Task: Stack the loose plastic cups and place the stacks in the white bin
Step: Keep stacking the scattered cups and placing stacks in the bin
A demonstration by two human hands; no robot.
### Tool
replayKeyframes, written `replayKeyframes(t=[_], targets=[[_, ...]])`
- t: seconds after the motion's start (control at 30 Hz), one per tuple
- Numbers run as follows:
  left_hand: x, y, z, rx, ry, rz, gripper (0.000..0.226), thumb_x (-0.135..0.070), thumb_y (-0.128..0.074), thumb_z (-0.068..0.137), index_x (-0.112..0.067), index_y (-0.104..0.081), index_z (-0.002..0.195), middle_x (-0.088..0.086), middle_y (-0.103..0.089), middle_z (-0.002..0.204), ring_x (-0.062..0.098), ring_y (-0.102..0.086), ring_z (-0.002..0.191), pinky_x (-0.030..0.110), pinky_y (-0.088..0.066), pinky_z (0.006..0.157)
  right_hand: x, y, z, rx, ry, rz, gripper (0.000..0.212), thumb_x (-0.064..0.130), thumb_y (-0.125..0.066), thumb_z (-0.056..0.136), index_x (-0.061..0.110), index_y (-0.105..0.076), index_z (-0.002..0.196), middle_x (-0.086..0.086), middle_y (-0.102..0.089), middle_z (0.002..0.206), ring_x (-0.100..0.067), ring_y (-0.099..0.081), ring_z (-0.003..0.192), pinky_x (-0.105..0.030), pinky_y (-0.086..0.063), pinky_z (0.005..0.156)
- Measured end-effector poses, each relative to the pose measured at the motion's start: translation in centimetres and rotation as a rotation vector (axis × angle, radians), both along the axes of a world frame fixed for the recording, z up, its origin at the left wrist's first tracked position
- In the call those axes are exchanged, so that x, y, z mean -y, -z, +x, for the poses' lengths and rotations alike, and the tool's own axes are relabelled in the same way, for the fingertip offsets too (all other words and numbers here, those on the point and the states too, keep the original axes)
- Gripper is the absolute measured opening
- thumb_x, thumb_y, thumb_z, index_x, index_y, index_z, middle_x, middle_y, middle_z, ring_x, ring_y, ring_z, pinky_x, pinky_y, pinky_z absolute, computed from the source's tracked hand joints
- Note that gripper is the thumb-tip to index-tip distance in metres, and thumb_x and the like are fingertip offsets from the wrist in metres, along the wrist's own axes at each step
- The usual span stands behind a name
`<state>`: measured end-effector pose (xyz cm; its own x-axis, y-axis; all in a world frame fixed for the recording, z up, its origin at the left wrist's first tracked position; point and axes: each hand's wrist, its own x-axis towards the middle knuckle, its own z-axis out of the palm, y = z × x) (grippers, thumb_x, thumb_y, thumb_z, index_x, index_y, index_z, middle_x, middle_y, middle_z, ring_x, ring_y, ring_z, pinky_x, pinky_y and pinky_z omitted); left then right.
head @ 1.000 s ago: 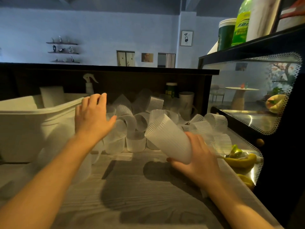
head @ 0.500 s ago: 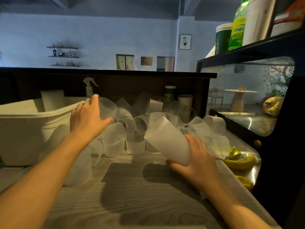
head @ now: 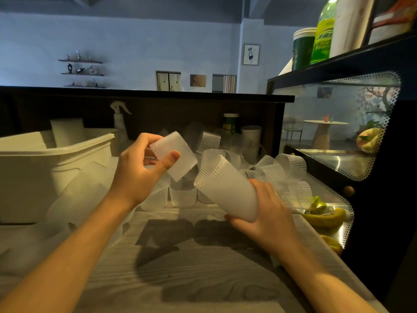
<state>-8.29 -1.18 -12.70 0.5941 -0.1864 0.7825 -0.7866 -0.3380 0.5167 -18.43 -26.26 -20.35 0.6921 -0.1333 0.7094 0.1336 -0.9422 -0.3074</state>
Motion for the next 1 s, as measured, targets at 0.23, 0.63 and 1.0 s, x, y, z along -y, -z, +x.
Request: replayKeyframes(t=[0.23, 0.63, 1.0], targets=[[1.2, 2.7, -1.2, -0.162, 0.299, 0.066, 0.045, -0.062, -0.037, 0.091, -0.047, -0.046, 0.132, -0.026, -0.052, 0.121, -0.013, -0.051, 0.106, 0.005, -0.044, 0.08, -0.6, -0.2, -0.1, 0.004, -0.076, -0.229, 0.086, 0.064, -0.068, 0.063, 0.026, -0.036, 0.133, 0.004, -0.05, 0.12, -0.012, -0.05, 0.103, -0.032, -0.05, 0.08], [2.1, 4.1, -3.0, -0.276, 0.373, 0.307, 0.067, -0.069, -0.017, 0.092, -0.044, -0.007, 0.154, -0.019, -0.027, 0.151, -0.02, -0.025, 0.125, -0.002, -0.022, 0.088, -1.6, 0.0, 0.0, 0.006, -0.071, -0.353, 0.086, 0.062, -0.072, 0.062, 0.02, -0.043, 0.131, 0.0, -0.054, 0.117, -0.016, -0.054, 0.099, -0.032, -0.051, 0.075], [-3.8, 0.7, -1.2, 0.204, -0.47, 0.204, 0.048, -0.045, -0.059, 0.091, -0.016, -0.058, 0.129, 0.004, -0.059, 0.119, 0.023, -0.054, 0.112, 0.039, -0.047, 0.09, -1.8, 0.0, 0.0, 0.033, -0.102, -0.314, 0.083, 0.065, -0.064, 0.064, 0.019, -0.045, 0.13, 0.0, -0.056, 0.115, -0.013, -0.053, 0.097, -0.028, -0.047, 0.074]])
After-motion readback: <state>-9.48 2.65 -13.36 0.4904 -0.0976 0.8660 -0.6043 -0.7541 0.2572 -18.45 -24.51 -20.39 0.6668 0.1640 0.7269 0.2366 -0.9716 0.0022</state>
